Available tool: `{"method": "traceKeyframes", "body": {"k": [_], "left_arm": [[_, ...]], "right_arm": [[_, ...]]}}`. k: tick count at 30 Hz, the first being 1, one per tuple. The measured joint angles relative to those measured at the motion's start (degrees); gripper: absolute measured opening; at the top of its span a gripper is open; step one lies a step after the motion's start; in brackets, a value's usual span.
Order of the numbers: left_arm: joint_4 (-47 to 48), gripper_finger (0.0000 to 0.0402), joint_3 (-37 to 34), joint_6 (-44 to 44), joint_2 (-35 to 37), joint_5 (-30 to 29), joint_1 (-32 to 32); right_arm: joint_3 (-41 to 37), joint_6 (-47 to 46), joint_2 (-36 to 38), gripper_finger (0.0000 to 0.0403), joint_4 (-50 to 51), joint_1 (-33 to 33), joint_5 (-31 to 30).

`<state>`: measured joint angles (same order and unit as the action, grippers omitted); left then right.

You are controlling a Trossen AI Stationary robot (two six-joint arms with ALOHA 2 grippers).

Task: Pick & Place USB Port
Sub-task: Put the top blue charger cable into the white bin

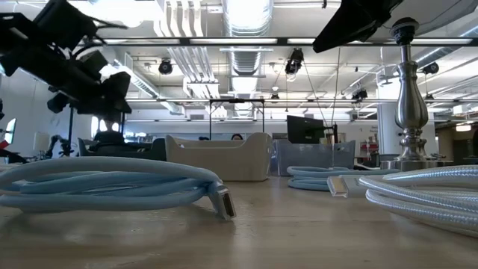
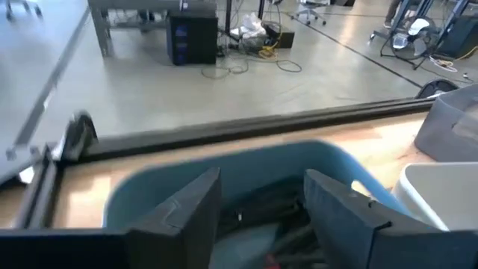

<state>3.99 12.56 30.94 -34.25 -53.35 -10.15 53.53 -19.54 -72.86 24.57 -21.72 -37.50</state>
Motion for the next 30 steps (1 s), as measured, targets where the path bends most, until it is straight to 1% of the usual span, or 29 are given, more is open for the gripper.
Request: {"method": "traceKeyframes", "body": {"k": [4, 6, 9, 13, 16, 18, 22, 24, 28, 30], "left_arm": [[0.0, 0.0206, 3.6, -5.4, 0.0, -0.7, 0.0], [-0.2, 0.0206, 5.9, -7.9, 0.0, 0.8, 0.1], [-0.1, 0.0204, 9.0, -10.6, 0.0, 8.2, 0.1], [-0.4, 0.0204, 11.8, -11.0, -0.5, 19.4, 0.1], [-1.5, 0.0202, 12.1, -11.0, -1.3, 26.8, 0.1], [-3.8, 0.0202, 11.7, -10.8, -2.0, 30.0, 0.1], [-5.1, 0.0202, 11.5, -10.1, -4.5, 31.1, 0.1], [-6.0, 0.0202, 11.5, -10.0, -6.0, 31.2, 0.1], [-7.0, 0.0202, 11.5, -9.9, -8.9, 31.3, 0.1], [-7.2, 0.0202, 11.5, -9.8, -10.3, 31.3, 0.1]], "right_arm": [[-0.8, -2.3, 0.0, 0.0112, -0.3, 0.0, 0.3], [-1.3, -3.9, 0.0, 0.0114, -0.3, 0.0, 0.3], [-2.0, -4.7, 0.0, 0.0114, -0.3, 0.0, 0.4], [-3.8, -7.7, 0.0, 0.0110, -1.2, 0.0, 0.4], [-5.7, -9.8, 0.0, 0.0110, -3.1, 0.1, 1.1], [-6.9, -10.4, 0.0, 0.0113, -4.3, 0.3, 3.3], [-9.2, -10.5, 0.0, 0.0122, -8.9, 1.1, 8.4], [-9.6, -10.1, -0.4, 0.0126, -10.3, 1.4, 9.7], [-9.5, -5.8, -1.5, 0.0133, -10.4, 1.4, 8.2], [-9.4, -5.8, -2.3, 0.0135, -10.4, 1.4, 7.7]]}}
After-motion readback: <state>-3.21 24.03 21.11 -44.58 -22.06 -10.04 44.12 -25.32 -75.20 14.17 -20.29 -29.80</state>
